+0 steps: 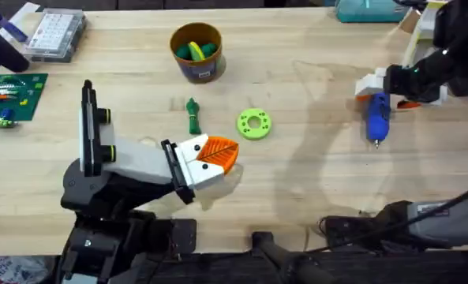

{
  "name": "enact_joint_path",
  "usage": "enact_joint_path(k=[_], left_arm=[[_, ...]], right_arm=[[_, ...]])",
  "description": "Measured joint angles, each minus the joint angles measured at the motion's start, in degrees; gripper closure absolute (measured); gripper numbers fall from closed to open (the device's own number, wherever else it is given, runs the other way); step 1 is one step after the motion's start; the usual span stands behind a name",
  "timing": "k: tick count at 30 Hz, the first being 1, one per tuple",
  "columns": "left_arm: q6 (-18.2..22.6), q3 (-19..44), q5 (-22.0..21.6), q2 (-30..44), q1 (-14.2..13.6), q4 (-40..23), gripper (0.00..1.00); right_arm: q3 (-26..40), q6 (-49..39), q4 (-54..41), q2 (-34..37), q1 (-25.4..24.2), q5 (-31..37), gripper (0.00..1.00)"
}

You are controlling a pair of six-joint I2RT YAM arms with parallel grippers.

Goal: Pick up the gripper from the table and insert it into the empty holder that is missing its gripper. Then pick up a screw, insert it into the mounting hole, and use the screwdriver to tighten it. Finally, clean up the table by picking up the vegetable and placing it into the bucket.

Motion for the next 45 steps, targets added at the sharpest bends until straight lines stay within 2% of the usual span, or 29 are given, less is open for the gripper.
enact_joint_path(k=[6, 23, 25, 26, 31, 32, 45], left_arm=[[0.0, 0.0, 0.0, 0.0, 0.0, 0.0, 0.985], [0.0, 0.0, 0.0, 0.0, 0.0, 0.0, 0.985], [0.0, 0.0, 0.0, 0.0, 0.0, 0.0, 0.985], [0.0, 0.0, 0.0, 0.0, 0.0, 0.0, 0.985], [0.0, 0.0, 0.0, 0.0, 0.0, 0.0, 0.985], [0.0, 0.0, 0.0, 0.0, 0.0, 0.0, 0.985], [0.0, 0.0, 0.0, 0.0, 0.0, 0.0, 0.985]], right_arm=[[-0.9, 1.1, 7.0, 5.3, 0.0, 0.2, 0.025], [-0.9, 2.0, 10.3, 5.8, 0.0, 0.6, 0.035], [-0.9, 1.9, 10.3, 5.8, 0.0, 0.9, 0.106], [-0.9, 1.8, 10.4, 5.8, 0.0, 1.1, 0.209], [-0.9, 1.8, 10.7, 6.0, -0.1, 1.3, 0.894], [-0.9, 1.8, 10.8, 6.1, -0.1, 1.3, 0.96], [-0.7, 1.5, 10.0, 6.0, -0.4, -0.6, 0.975]])
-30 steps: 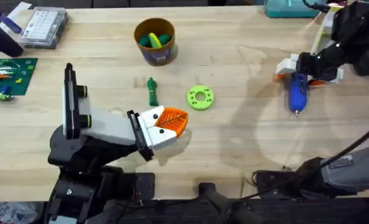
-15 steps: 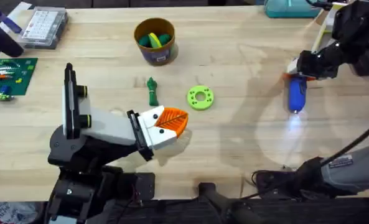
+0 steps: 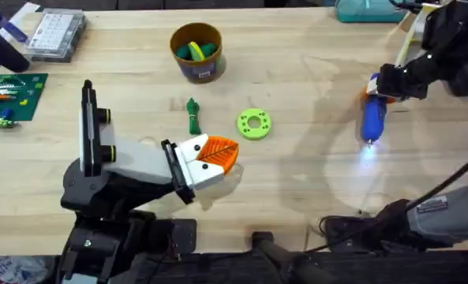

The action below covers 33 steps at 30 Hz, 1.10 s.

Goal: Pick up the gripper from the table and insert it into the empty holder that is missing its gripper. Then pick up a screw, insert it into the mounting hole, and use the screwdriver to tighten it. Finally, clean up the table by picking up the vegetable and placing it into the bucket.

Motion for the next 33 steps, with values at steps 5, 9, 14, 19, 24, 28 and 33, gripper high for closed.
enact_joint_path(k=[5, 9, 14, 19, 24, 28, 33], left_arm=[[0.0, 0.0, 0.0, 0.0, 0.0, 0.0, 0.985], [0.0, 0.0, 0.0, 0.0, 0.0, 0.0, 0.985], [0.0, 0.0, 0.0, 0.0, 0.0, 0.0, 0.985], [0.0, 0.0, 0.0, 0.0, 0.0, 0.0, 0.985], [0.0, 0.0, 0.0, 0.0, 0.0, 0.0, 0.985], [0.0, 0.0, 0.1, 0.0, 0.0, 0.0, 0.985], [0.0, 0.0, 0.2, 0.0, 0.0, 0.0, 0.985]], right_arm=[[0.4, 0.0, -4.4, -1.2, 0.2, -2.4, 0.975], [2.5, 0.0, -8.2, -4.0, 0.3, -3.3, 0.975], [8.3, 0.0, -11.8, -12.1, 1.5, -3.7, 0.975], [11.4, -1.0, -12.8, -18.8, 5.1, -3.9, 0.975], [14.6, -1.6, -13.0, -23.1, 6.6, -4.5, 0.975], [18.4, -2.8, -13.6, -25.5, 6.7, -6.9, 0.975], [25.7, -4.1, -17.3, -25.9, 6.7, -11.3, 0.975]])
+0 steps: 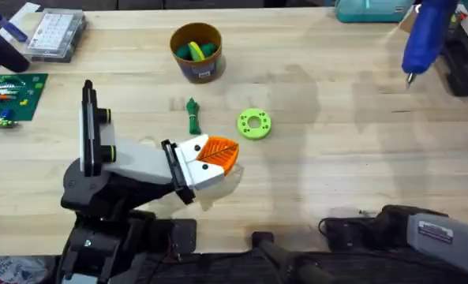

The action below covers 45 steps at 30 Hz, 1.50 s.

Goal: Pick up the gripper from the table and insert it into the empty holder that is missing its gripper. Then pick up a screw, insert it into the mounting hole, and use the screwdriver to tighten it. Finally, clean up the table by picking up the vegetable and placing it into the bucket.

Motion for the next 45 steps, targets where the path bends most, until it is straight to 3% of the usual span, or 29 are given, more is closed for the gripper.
enact_joint_path(k=[6, 16, 24, 31, 37, 41, 45], left_arm=[[0.0, 0.0, 0.0, 0.0, 0.0, 0.0, 0.985], [0.0, 0.0, 0.0, 0.0, 0.0, 0.0, 0.985], [0.0, 0.0, 0.0, 0.0, 0.0, 0.0, 0.985], [0.0, 0.0, 0.0, 0.0, 0.0, 0.0, 0.985], [0.0, 0.0, 0.6, 0.0, 0.0, -0.1, 0.985], [0.0, 0.0, 0.7, 0.0, 0.0, -0.1, 0.985], [0.0, 0.0, 0.7, 0.0, 0.0, -0.1, 0.985]], right_arm=[[8.4, -1.2, -0.8, 0.0, 2.3, -8.1, 0.975], [13.1, -1.4, -0.5, -0.5, 12.5, -10.8, 0.975], [13.1, 0.5, 1.8, -5.0, 19.6, -11.2, 0.975], [13.3, 1.4, 10.4, -6.4, 29.5, -11.9, 0.975], [12.6, 1.7, 18.7, -6.3, 34.6, -12.1, 0.975], [9.2, 2.0, 21.8, -6.7, 36.7, -12.1, 0.976], [1.0, 2.7, 31.6, -8.2, 39.2, -12.0, 0.976]])
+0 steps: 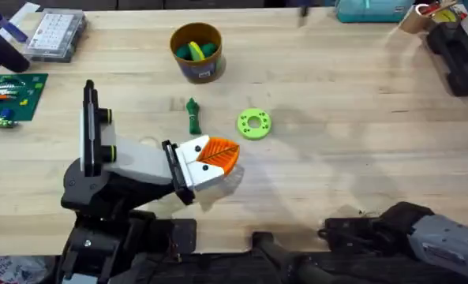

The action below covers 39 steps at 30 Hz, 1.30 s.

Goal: Pick up the gripper from the table and insert it into the empty holder that is missing its gripper. Then pick up a screw, insert it into the mounting hole, and use the screwdriver to tighten it. Finally, clean up the table by picking up the vegetable and placing it into the bucket.

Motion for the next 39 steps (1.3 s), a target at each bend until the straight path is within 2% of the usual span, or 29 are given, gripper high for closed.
enact_joint_path(k=[5, 10, 16, 18, 19, 26, 31, 39], left_arm=[[0.0, 0.0, 0.0, 0.0, 0.0, 0.0, 0.985], [0.0, 0.0, 0.1, 0.0, 0.0, 0.0, 0.985], [0.0, 0.0, 0.2, 0.0, 0.0, 0.0, 0.985], [0.0, 0.0, 0.2, 0.0, 0.0, 0.0, 0.985], [0.0, 0.0, 0.2, 0.0, 0.0, 0.0, 0.985], [0.0, 0.0, 0.2, 0.0, 0.0, 0.0, 0.985], [0.0, 0.0, 0.2, 0.0, 0.0, 0.0, 0.985], [0.0, 0.0, 0.2, 0.0, 0.0, 0.0, 0.985]], right_arm=[[-12.9, 1.6, 13.3, -4.2, 2.2, -0.6, 0.976], [-21.4, 2.6, 25.2, -6.0, 3.1, -5.9, 0.976], [-24.6, 3.8, 31.6, -5.3, 4.2, -11.3, 0.976], [-24.7, 3.9, 33.6, -4.0, 6.6, -12.4, 0.976], [-25.4, 4.1, 36.3, -2.8, 8.4, -12.8, 0.976], [-34.6, 7.9, 55.0, -2.0, 10.3, -13.4, 0.976], [-38.4, 10.8, 56.3, -1.2, 10.6, -13.6, 0.976], [-38.4, 11.6, 57.9, 2.3, 14.3, -13.7, 0.976]])
